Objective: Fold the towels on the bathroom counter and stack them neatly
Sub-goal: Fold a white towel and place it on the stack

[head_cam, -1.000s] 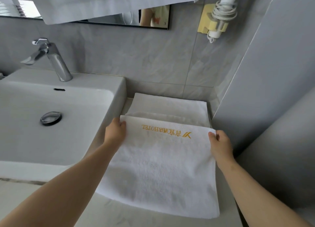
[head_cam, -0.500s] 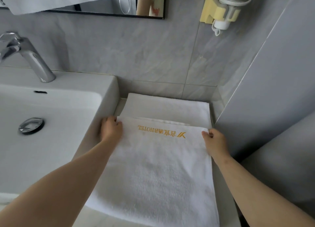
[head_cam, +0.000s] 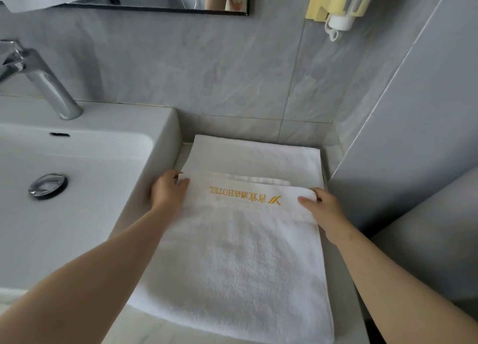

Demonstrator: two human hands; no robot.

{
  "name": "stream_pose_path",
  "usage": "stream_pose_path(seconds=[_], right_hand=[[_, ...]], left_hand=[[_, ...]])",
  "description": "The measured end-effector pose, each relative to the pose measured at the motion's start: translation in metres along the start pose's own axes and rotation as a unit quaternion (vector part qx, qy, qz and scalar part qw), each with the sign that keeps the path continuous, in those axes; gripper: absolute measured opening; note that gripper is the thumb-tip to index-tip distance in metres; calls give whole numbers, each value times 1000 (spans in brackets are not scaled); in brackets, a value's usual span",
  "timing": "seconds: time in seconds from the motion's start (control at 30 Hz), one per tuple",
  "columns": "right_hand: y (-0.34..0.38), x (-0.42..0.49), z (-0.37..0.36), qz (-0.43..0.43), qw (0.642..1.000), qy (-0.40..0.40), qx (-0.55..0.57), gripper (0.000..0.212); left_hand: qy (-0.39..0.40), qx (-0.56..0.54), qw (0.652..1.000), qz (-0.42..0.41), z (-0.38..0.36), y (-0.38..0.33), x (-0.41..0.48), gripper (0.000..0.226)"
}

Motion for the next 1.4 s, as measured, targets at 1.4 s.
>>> stream_pose_path(seconds=[1.4], right_hand=[[115, -120, 50, 186, 942, -100, 260, 18]], left_hand=[[34, -309, 940, -140, 145, -32, -88, 17]])
Point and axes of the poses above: each hand's wrist, its own x-axis towards the middle knuckle, its own z-axis out of the back of the hand, y = z × x, the point moved 9 cm from there along x, towards the middle knuckle, and after that the axes turned 13 degrees about x, right-handed, at the moved point
